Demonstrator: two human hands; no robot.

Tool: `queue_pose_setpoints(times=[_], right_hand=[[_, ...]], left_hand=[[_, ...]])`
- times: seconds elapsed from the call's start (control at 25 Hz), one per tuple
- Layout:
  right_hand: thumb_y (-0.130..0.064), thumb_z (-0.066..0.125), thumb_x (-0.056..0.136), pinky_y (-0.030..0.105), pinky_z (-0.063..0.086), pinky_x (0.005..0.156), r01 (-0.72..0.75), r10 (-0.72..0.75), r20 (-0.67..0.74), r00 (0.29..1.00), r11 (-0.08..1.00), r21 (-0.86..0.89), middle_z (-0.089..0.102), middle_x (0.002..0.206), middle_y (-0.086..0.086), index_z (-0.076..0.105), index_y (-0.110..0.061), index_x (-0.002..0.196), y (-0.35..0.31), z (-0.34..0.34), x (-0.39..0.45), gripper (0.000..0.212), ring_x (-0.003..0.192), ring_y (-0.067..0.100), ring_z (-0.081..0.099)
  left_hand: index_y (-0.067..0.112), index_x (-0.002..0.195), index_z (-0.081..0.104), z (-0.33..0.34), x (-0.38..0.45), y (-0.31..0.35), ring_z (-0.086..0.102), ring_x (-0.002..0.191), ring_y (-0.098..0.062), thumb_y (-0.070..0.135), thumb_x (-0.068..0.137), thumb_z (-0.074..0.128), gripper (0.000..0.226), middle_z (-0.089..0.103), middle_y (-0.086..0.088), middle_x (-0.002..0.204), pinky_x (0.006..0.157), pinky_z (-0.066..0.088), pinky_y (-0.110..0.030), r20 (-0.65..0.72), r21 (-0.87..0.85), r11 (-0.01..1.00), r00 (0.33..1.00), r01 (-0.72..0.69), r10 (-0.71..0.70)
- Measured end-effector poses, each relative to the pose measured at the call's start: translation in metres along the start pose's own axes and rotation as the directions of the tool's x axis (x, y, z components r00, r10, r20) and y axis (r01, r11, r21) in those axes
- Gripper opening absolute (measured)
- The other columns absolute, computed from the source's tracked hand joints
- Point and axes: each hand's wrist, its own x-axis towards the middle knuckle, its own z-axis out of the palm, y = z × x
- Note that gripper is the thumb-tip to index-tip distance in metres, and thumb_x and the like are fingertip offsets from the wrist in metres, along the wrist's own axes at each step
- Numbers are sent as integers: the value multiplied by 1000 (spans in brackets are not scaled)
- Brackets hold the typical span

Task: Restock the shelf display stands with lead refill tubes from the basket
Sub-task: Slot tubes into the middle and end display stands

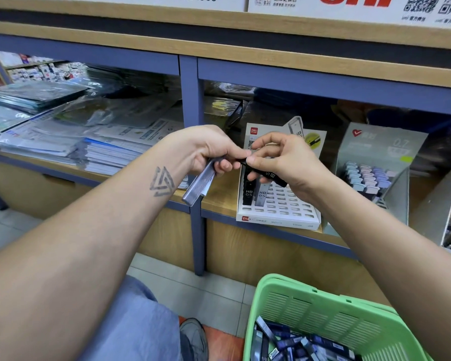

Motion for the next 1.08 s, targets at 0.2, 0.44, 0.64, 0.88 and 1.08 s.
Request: queue_pose_setpoints(times=[0.2,0.44,0.64,0.88,1.08], right_hand=[[-2,79,82,26,57,62,-90,115,-149,982,983,163,71,80,14,66,-1,97,7,-12,3,21,67,23,71],[-2,65,95,18,55,73,80,-144,-169,975,937,-339,73,90,3,70,-20,108,8,-34,0,23,76,8,71],[-10,76,89,30,58,82,141,-127,68,990,758,-637,72,96,0,66,-20,103,9,-15,-9,20,91,11,69],[-10,79,86,38,57,85,231,-227,97,969,690,-686,71,87,-4,73,-16,96,26,0,-12,13,86,11,67],[-7,78,85,38,56,83,256,-239,123,963,678,-689,69,84,-8,73,-14,93,25,5,-9,11,83,11,65]], left_hand=[[4,84,56,-6,2,-3,37,33,-4,8,100,57,16,62,-8,59,33,28,-13,-37,-68,996,998,55,-58],[11,79,47,-8,3,-2,43,48,-10,9,91,49,12,51,-4,63,42,38,-18,-90,-109,983,984,145,-155],[5,95,50,-2,-1,-1,48,62,-13,-5,96,38,16,52,-9,76,60,47,-28,-55,-197,977,994,82,-94],[3,106,49,-2,-1,-4,56,61,-15,-8,98,36,18,58,-15,86,62,49,-30,-96,-208,976,992,62,-84],[4,108,48,-2,-1,-4,59,59,-14,-7,99,37,18,60,-16,89,57,50,-29,-105,-204,977,991,59,-82]])
